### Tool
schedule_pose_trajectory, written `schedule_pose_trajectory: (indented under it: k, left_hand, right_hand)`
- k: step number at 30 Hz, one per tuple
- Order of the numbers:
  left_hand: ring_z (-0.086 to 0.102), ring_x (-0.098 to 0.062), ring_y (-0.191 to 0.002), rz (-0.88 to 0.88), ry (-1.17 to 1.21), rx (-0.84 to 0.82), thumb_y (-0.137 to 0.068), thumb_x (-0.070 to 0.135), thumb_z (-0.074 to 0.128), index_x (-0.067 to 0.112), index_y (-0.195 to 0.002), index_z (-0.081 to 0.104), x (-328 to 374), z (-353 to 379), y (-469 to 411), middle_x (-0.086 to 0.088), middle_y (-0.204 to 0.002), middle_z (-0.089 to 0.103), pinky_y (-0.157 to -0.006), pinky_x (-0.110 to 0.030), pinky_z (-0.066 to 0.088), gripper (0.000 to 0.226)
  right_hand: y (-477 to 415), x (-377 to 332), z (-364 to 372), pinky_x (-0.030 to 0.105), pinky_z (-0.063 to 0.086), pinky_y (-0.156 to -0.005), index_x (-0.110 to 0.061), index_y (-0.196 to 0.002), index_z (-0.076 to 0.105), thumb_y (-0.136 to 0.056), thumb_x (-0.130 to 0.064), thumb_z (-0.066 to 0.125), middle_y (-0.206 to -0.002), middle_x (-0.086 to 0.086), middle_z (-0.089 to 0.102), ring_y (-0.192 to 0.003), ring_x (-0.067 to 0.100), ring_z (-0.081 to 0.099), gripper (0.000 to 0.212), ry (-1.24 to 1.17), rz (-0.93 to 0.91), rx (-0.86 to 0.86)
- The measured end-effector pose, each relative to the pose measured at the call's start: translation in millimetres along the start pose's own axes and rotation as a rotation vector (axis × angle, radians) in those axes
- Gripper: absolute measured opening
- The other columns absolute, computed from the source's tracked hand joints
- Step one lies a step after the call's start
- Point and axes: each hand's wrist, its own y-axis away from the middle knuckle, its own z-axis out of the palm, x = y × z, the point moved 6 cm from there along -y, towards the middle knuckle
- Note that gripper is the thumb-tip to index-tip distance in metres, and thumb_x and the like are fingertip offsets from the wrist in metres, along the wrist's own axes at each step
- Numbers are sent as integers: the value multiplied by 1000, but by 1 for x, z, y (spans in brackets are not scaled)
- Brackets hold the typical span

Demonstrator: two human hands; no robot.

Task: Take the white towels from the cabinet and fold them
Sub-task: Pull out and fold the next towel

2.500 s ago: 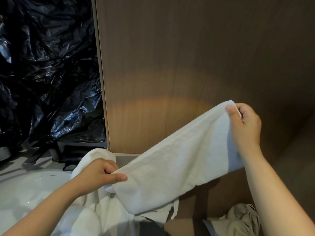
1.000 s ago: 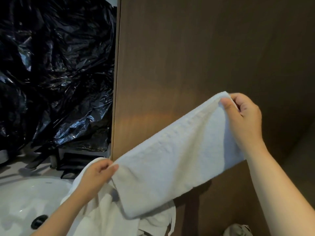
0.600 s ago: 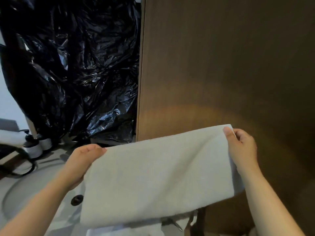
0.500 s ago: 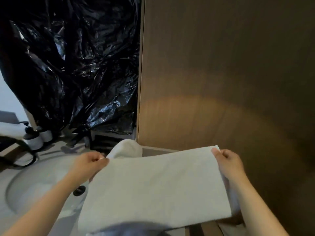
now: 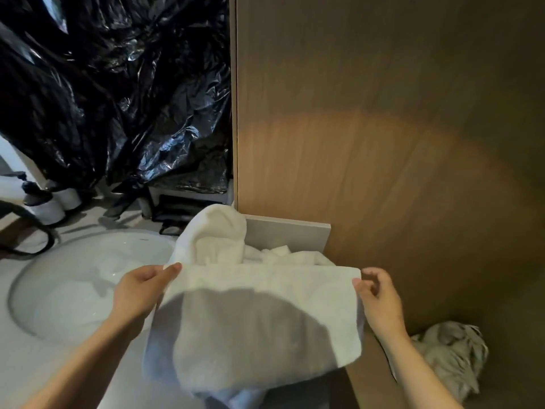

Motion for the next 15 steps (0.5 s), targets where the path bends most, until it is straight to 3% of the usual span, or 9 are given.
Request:
schedule_pose_trajectory:
  k: [4, 7, 9, 10, 12, 15]
  left_hand:
    - [36, -19, -52, -111, 50, -73, -78, 36, 78, -3, -70, 59, 3, -4, 1, -9, -55, 41, -55, -29, 31, 44]
    - [48, -25, -74, -242, 175, -165, -49, 53, 91, 14, -89, 65, -18, -10, -13, -6, -87, 56, -71, -38, 39, 62]
    - [51, -27, -83, -270, 281, -195, -41, 49, 95, 8, -92, 66, -37, -13, -25, -6, -94, 59, -81, -40, 40, 72]
    - [57, -28, -87, -287, 313, -206, -42, 44, 95, -2, -97, 67, -30, -11, -18, -9, -96, 64, -89, -40, 43, 78]
    - [65, -32, -99, -317, 376, -225, -53, 31, 93, -9, -109, 65, -21, -7, -6, -14, -105, 70, -103, -45, 44, 74]
    - [67, -37, -98, -312, 388, -201, -75, 8, 77, -11, -106, 65, -14, -8, 0, -25, -106, 70, -100, -45, 48, 38]
  right_hand:
    - [-8, 4, 5, 26, 49, -69, -16, -111, 60, -95, -31, 61, -97, 4, 68, -88, 14, 63, 22, -47, 59, -112]
    - [-12, 6, 7, 28, 49, -72, -15, -94, 67, -93, -38, 61, -89, 1, 73, -84, 18, 66, 24, -138, 127, -263]
    - [-12, 11, 12, 34, 52, -87, -16, -107, 71, -93, -39, 60, -102, 0, 76, -98, 19, 70, 28, -247, 196, -371]
    - [-12, 13, 14, 37, 51, -92, -16, -114, 70, -93, -38, 60, -109, 1, 75, -105, 20, 69, 32, -306, 229, -396]
    - [-14, 13, 16, 37, 52, -88, -13, -116, 69, -90, -36, 63, -110, 5, 74, -107, 23, 68, 35, -390, 284, -388]
    - [-17, 6, 11, 37, 55, -79, -7, -107, 71, -87, -26, 71, -100, 9, 76, -97, 27, 71, 28, -445, 305, -290]
